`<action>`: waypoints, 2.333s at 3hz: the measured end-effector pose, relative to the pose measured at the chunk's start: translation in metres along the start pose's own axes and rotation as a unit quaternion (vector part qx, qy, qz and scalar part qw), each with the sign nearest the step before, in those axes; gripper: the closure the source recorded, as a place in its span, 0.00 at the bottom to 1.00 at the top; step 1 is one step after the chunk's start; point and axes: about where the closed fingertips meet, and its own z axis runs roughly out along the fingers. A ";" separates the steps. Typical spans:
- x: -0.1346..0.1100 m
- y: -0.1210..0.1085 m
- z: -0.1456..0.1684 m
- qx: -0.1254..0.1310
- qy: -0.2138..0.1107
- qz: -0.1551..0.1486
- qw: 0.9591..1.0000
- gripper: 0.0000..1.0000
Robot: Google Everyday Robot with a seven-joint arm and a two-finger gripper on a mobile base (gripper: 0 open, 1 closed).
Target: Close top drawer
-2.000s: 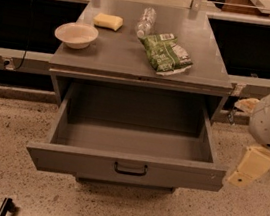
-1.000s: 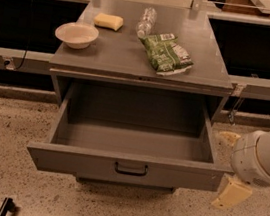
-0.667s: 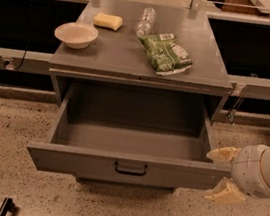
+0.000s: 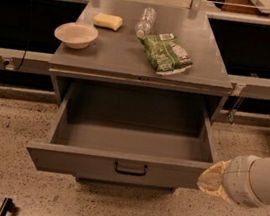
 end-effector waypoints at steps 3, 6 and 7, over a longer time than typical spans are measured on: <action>0.011 0.015 0.122 0.005 -0.033 -0.006 0.999 1.00; 0.000 -0.030 0.163 0.014 -0.065 -0.031 0.997 1.00; -0.010 -0.057 0.171 0.019 -0.071 -0.044 0.996 1.00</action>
Offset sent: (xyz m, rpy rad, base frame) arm 0.0283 0.0501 -0.1461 0.0553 -0.0175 0.0346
